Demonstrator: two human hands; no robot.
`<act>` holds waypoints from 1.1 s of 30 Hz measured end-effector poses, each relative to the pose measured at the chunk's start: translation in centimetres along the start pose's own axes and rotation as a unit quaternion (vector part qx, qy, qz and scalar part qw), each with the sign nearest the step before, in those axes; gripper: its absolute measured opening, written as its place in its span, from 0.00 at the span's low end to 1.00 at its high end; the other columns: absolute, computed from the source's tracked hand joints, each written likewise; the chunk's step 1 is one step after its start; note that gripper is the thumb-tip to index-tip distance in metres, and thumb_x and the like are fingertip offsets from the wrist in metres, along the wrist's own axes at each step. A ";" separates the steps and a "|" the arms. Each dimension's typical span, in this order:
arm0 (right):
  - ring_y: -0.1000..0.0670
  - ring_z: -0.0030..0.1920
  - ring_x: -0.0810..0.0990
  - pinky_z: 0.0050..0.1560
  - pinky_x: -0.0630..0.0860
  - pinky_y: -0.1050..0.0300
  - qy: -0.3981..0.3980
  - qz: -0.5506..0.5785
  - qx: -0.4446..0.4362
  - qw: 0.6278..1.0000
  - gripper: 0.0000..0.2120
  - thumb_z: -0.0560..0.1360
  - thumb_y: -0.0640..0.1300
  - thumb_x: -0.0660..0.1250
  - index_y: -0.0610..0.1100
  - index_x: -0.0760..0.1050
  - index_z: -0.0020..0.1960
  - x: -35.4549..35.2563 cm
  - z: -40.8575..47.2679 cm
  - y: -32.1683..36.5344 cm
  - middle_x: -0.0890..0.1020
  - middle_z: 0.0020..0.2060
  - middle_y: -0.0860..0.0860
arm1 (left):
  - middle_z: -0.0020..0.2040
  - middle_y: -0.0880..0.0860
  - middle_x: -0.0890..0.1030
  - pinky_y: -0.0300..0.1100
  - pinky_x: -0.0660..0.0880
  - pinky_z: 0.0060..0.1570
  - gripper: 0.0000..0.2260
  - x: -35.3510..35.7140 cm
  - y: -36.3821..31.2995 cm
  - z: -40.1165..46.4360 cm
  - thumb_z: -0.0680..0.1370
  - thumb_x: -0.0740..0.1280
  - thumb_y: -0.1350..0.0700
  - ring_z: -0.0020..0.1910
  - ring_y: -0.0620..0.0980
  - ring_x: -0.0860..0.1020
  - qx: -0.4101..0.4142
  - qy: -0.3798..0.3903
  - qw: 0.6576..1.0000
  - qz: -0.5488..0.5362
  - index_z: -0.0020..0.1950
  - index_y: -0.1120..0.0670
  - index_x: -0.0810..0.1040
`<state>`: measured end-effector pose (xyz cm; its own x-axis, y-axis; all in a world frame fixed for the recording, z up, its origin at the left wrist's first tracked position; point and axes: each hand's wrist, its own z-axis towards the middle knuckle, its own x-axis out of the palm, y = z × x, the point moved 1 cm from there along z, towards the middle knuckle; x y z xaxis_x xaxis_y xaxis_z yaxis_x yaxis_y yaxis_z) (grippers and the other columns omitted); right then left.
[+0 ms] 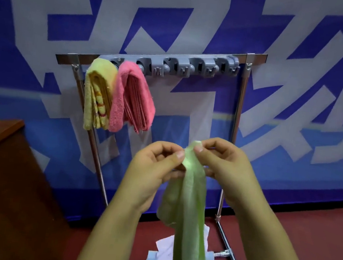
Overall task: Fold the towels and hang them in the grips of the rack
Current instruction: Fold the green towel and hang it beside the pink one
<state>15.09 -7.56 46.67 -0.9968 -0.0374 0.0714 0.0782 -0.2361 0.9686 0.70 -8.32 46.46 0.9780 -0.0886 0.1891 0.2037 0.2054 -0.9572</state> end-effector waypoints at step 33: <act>0.54 0.44 0.82 0.50 0.78 0.53 0.126 -0.100 -0.116 0.980 0.02 0.75 0.40 0.67 0.44 0.79 0.46 -0.7 -0.5 1.2 0.83 0.39 0.50 | 0.39 0.55 0.85 0.38 0.80 0.35 0.04 -1.0 -2.5 -1.7 0.74 0.65 0.62 0.38 0.49 0.84 0.086 0.025 0.992 0.093 0.47 0.59 0.79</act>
<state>15.88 -8.25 47.63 -0.9582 -0.1996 -0.2048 -0.0876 -0.4767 0.8747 -0.91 -10.38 48.27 0.9968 -0.0803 -0.0014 0.0299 0.3863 -0.9219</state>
